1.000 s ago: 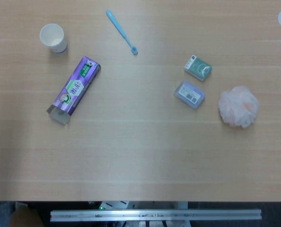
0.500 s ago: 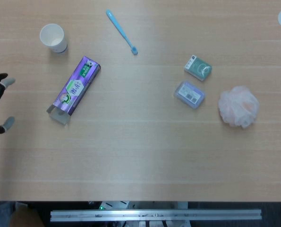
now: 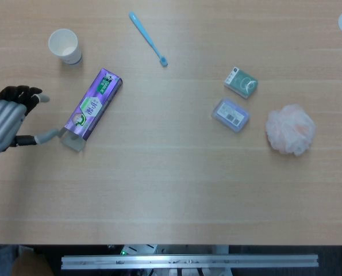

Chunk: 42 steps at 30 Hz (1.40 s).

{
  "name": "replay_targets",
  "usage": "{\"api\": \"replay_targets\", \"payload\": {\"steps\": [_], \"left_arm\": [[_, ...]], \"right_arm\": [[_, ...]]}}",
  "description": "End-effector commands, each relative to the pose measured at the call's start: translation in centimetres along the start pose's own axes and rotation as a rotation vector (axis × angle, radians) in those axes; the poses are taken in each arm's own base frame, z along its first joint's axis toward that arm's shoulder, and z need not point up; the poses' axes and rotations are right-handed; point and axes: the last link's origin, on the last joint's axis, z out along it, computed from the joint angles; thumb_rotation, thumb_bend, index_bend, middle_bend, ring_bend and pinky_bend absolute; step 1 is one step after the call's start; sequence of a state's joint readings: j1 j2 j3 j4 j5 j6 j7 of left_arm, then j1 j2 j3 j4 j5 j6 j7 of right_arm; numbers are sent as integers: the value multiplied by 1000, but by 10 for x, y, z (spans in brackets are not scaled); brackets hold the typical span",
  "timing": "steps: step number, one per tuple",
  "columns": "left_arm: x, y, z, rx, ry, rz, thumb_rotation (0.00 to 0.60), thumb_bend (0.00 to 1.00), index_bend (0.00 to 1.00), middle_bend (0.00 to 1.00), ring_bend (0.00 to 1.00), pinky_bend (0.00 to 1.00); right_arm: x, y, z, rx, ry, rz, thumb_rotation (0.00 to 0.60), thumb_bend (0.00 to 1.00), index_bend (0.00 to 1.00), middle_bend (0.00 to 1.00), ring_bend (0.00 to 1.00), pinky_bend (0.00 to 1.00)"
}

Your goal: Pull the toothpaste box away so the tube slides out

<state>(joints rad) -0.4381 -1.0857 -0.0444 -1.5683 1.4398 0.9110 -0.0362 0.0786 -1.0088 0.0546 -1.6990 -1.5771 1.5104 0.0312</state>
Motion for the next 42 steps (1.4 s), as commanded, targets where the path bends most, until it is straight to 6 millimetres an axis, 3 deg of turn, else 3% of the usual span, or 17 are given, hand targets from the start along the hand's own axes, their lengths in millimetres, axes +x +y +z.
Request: {"api": "replay_targets", "payload": {"steps": [1,15,25,32,42], "left_arm": [[-8,4,18,-1,-78,24,0,83,194,140,101,84],[-44,3,44,19,-161,156,0,81,197,138,99,82],[-59,4,46,24,-188,171,0,80,201,133,99,82],[-64,25,54,-27,-175,149,0,79,204,131,99,82],[-62,75,57,-157,-161,140,0,80,206,131,98,82]], "right_arm": [[0,1,-1,-6,0,0,600,294,395,463,377,441],[0,5,-5,-24,-6,-4,600,294,395,463,377,441],[0,7,-8,-36,-5,-6,600,294,395,463,377,441],[2,9,-11,-43,0,-6,600,295,395,464,377,441],[3,14,-17,-61,8,0,600,295,395,464,377,441]]}}
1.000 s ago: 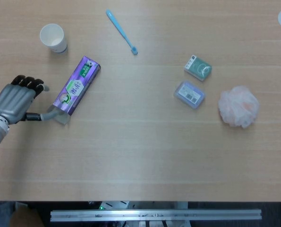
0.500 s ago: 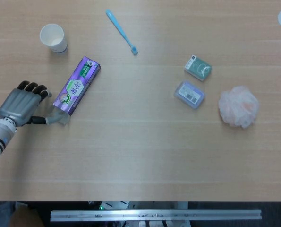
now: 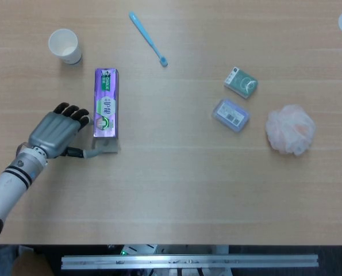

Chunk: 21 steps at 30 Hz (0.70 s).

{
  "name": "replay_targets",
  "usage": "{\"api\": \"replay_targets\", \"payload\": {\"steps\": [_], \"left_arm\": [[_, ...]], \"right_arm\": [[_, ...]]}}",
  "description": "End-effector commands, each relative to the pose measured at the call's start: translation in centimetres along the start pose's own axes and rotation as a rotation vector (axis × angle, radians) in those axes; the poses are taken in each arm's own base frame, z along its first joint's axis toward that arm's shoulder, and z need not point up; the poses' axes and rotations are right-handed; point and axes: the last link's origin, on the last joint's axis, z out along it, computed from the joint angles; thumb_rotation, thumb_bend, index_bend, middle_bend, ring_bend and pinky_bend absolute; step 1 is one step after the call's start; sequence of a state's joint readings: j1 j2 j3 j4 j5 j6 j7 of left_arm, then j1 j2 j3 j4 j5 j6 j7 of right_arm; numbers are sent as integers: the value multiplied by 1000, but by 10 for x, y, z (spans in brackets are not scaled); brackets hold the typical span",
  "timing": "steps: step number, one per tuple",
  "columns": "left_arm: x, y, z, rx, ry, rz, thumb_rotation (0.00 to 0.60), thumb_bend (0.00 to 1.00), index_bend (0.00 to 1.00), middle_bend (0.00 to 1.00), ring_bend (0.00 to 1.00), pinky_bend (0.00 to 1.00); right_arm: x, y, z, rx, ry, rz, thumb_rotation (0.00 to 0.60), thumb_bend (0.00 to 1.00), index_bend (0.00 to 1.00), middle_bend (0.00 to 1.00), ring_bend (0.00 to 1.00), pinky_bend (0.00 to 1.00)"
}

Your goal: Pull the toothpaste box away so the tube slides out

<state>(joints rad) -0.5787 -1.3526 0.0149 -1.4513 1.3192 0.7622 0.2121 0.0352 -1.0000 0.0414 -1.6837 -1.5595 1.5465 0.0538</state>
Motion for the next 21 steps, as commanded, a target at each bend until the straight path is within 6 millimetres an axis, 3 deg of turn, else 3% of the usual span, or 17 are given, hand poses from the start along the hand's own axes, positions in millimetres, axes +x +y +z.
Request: {"api": "replay_targets", "payload": {"steps": [1,8,12,13,14,15,16,17,21], "left_arm": [[6,19,3,-48,14,-1,0,81,209,131,98,82],[21,56,17,-150,48,-57,0,82,220,131,97,82],[34,59,23,-161,95,-61,5,80,210,131,97,82],[37,56,23,-154,109,-56,69,81,197,131,97,82],[42,51,22,-144,127,-29,249,81,172,131,97,82],[44,46,21,-134,141,1,369,80,155,131,97,82],[46,41,20,-120,152,29,541,80,126,131,97,82],[47,36,19,-107,158,48,597,80,104,130,96,82],[50,16,19,-53,161,78,600,80,51,125,95,82]], "right_arm": [[0,1,-1,-4,2,1,600,294,395,464,377,441],[1,3,-3,-9,8,5,600,295,395,464,377,441],[0,4,-3,-9,7,7,600,294,395,463,377,441],[0,4,-3,-9,8,8,600,294,395,463,377,441],[0,4,-3,-9,9,8,600,294,395,463,377,441],[0,4,-3,-9,9,9,600,294,395,463,377,441],[0,5,-3,-9,8,9,600,294,395,463,377,441],[0,5,-3,-10,8,10,600,294,394,463,377,441],[-1,5,-4,-11,5,12,600,294,395,463,377,441]]}}
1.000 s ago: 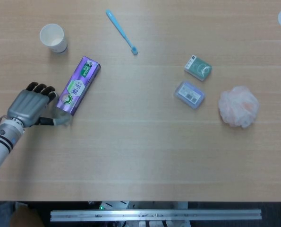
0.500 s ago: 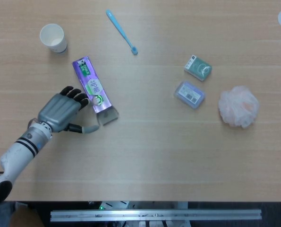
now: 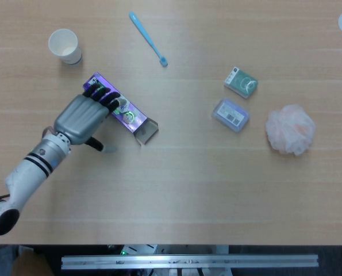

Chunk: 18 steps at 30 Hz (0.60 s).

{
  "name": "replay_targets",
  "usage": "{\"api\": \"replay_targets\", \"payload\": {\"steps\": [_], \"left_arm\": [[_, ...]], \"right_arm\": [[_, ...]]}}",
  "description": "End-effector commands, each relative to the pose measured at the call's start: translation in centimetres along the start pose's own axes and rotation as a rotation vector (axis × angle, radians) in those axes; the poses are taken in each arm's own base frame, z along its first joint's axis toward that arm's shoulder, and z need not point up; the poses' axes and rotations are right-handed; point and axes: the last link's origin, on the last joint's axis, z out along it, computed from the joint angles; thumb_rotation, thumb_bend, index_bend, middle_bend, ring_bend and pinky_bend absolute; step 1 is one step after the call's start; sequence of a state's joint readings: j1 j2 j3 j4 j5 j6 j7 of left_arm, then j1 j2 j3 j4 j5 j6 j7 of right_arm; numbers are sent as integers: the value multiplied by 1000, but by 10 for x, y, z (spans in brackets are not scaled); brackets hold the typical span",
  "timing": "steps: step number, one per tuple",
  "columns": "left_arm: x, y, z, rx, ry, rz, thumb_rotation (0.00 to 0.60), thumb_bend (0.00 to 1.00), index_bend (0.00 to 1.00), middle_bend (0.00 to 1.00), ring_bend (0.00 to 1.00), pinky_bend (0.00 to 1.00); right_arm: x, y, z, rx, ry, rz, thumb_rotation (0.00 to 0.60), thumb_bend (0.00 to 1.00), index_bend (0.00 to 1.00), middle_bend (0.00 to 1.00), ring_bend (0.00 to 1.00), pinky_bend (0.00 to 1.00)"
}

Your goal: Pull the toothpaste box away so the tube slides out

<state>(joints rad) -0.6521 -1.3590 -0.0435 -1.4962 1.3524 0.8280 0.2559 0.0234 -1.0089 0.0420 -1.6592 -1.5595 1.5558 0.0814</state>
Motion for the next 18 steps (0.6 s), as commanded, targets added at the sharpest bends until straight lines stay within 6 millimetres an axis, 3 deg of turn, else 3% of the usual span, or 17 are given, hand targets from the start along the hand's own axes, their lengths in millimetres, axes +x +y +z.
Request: {"api": "replay_targets", "payload": {"steps": [1,18], "left_arm": [[2,-16,0,36,2,28,600,79,44,123,95,82],[-6,-23,50,-29,-42,243,600,148,66,115,93,82]], "right_arm": [[0,0,0,0,1,0,600,294,395,464,377,441],[4,0,-3,-11,6,-10,600,294,395,464,377,441]]}}
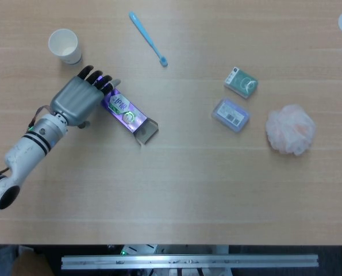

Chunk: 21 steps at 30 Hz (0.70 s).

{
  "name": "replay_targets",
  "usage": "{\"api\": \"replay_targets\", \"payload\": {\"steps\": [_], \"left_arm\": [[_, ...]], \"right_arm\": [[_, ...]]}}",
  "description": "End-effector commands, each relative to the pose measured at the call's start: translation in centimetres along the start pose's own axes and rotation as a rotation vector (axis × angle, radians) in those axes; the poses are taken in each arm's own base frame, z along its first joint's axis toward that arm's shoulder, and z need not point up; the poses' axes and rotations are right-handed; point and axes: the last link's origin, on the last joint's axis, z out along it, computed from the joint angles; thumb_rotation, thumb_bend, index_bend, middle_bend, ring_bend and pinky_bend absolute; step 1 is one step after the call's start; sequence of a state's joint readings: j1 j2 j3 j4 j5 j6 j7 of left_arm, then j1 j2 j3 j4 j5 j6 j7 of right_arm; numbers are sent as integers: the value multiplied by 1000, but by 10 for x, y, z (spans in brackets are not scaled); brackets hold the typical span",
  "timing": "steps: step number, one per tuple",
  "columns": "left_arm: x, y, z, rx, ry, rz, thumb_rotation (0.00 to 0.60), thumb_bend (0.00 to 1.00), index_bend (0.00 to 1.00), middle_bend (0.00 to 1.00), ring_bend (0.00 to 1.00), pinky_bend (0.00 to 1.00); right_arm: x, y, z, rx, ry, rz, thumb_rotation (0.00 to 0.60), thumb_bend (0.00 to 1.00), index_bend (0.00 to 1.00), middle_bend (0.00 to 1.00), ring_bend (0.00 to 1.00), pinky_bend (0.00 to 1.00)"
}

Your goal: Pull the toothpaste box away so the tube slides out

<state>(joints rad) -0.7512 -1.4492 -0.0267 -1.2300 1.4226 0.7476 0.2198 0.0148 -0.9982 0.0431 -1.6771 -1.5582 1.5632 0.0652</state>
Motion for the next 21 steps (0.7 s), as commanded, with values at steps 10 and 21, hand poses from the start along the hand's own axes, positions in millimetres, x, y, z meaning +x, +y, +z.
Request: {"api": "replay_targets", "payload": {"steps": [10,21], "left_arm": [[-6,0,32,-25,-35,97,600,223,137,141,94,82],[-14,-6,41,-3,-56,146,600,225,255,225,140,84]], "right_arm": [[2,7,-4,-29,5,-2,600,295,395,464,377,441],[4,10,-5,-36,8,-3,600,294,395,464,377,441]]}}
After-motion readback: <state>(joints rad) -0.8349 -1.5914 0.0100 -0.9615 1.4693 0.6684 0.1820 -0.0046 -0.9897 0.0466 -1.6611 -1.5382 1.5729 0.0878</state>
